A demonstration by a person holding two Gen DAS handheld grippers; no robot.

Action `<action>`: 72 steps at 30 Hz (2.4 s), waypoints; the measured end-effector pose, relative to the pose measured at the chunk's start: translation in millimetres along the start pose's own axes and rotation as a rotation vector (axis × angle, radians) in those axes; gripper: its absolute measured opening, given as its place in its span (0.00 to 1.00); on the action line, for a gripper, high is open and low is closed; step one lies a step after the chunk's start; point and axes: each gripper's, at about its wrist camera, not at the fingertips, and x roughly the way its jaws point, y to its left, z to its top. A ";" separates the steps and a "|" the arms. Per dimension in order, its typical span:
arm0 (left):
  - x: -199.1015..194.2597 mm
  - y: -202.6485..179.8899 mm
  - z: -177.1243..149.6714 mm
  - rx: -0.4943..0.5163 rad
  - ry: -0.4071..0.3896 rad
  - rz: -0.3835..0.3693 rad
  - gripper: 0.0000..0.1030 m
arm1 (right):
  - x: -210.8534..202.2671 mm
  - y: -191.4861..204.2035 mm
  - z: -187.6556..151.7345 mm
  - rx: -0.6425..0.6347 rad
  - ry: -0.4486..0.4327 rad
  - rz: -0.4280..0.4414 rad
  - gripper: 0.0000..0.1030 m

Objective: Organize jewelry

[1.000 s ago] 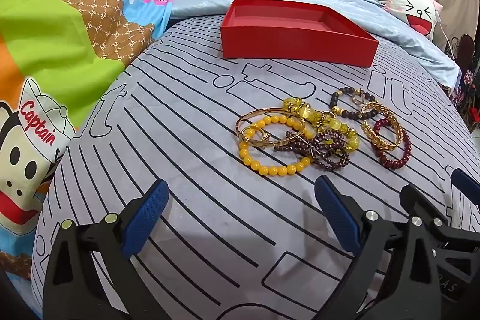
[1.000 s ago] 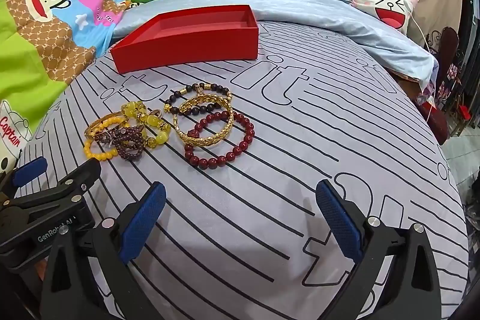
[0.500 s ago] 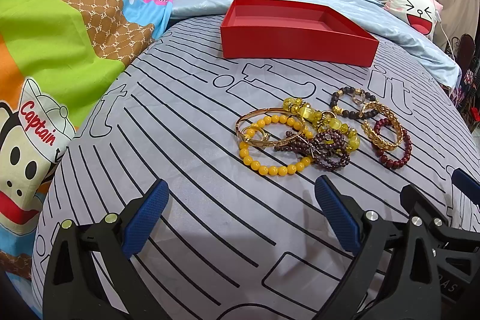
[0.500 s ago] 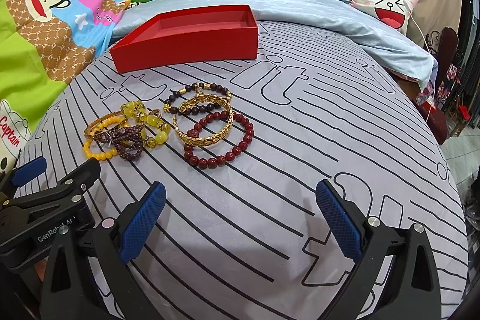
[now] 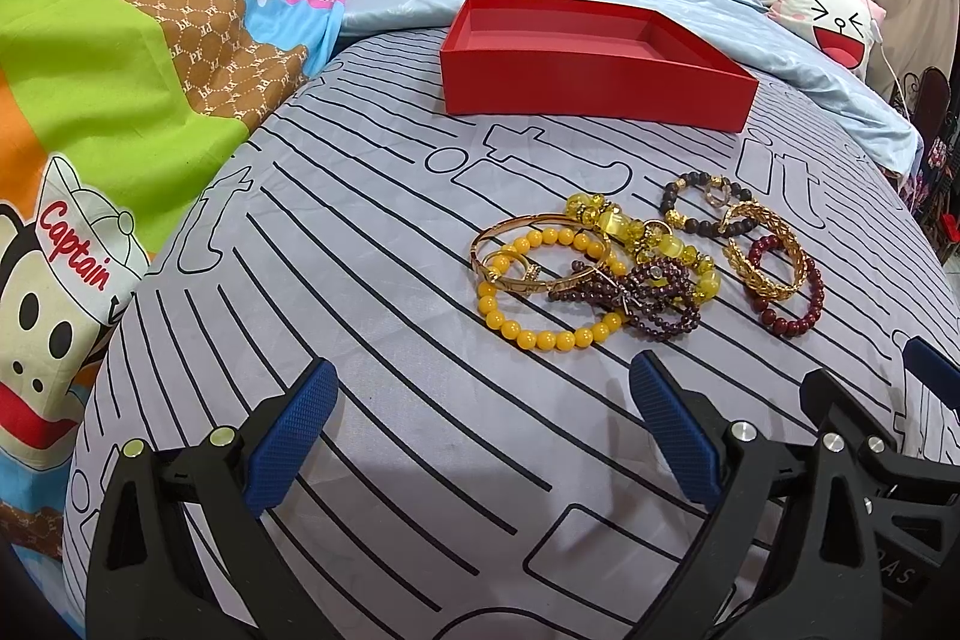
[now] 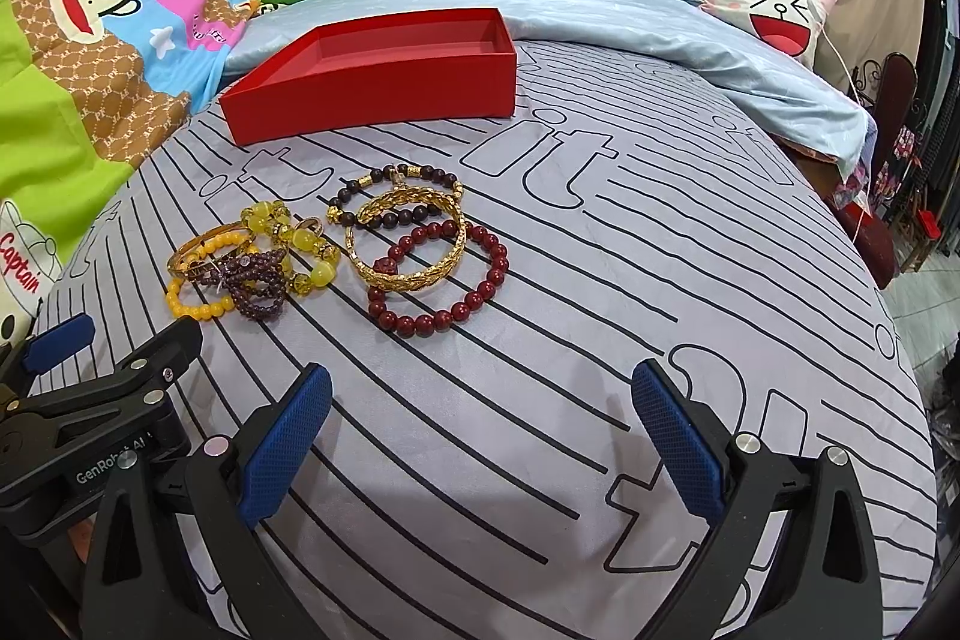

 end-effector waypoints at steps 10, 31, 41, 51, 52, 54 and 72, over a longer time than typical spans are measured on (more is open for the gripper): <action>-0.1 0.1 0.1 0.001 0.001 0.001 0.90 | -0.7 0.0 -0.2 0.000 0.000 0.000 0.94; 0.2 -0.1 0.2 0.001 0.002 0.001 0.90 | -0.9 -0.8 0.2 0.001 0.001 0.001 0.94; 0.2 -0.3 0.2 0.002 0.003 0.002 0.90 | -0.7 -0.6 0.4 0.001 0.001 0.001 0.94; 0.2 -0.4 0.2 0.002 0.003 0.002 0.90 | 0.0 -0.6 0.2 0.002 0.002 0.001 0.94; 0.2 -0.3 0.2 0.002 0.003 0.002 0.90 | 0.0 -0.7 0.2 0.002 0.002 0.001 0.94; 0.2 -0.4 0.2 0.002 0.003 0.002 0.91 | 0.1 -0.9 0.1 0.002 0.002 0.001 0.94; 4.9 11.3 -1.2 -0.016 0.016 -0.036 0.91 | 7.5 -2.5 17.9 0.006 0.004 0.042 0.94</action>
